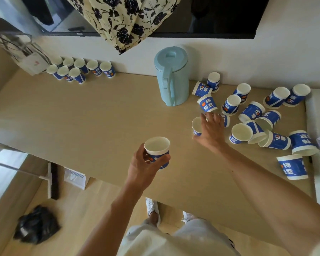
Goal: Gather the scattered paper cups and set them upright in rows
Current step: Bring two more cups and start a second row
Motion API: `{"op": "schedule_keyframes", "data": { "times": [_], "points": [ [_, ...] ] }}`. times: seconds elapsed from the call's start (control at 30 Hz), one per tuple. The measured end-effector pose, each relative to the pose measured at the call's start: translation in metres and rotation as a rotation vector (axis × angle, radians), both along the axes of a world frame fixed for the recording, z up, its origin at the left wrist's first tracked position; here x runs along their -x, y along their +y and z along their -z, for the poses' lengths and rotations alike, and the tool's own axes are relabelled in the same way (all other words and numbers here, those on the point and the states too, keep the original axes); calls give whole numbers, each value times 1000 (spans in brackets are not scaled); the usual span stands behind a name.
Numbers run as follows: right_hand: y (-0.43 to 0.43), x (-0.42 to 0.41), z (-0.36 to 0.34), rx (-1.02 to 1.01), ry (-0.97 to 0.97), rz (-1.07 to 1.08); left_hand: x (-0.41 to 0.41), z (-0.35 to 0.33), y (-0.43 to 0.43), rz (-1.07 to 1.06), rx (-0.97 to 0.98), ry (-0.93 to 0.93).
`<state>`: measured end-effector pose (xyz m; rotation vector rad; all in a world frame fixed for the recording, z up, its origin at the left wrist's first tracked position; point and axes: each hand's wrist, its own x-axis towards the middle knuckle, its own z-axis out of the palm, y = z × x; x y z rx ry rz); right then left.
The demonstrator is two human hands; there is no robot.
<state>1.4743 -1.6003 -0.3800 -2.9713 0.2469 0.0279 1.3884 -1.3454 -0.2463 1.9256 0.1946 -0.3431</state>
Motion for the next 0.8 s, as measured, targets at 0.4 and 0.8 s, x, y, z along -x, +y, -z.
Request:
{"op": "schedule_keyframes", "data": {
  "times": [0.4, 0.8],
  "points": [
    [9, 33, -26, -425, -158, 52, 13, -3, 1, -53, 70, -15],
    [115, 62, -86, -1007, -246, 173, 3, -32, 88, -86, 181, -126]
  ]
}}
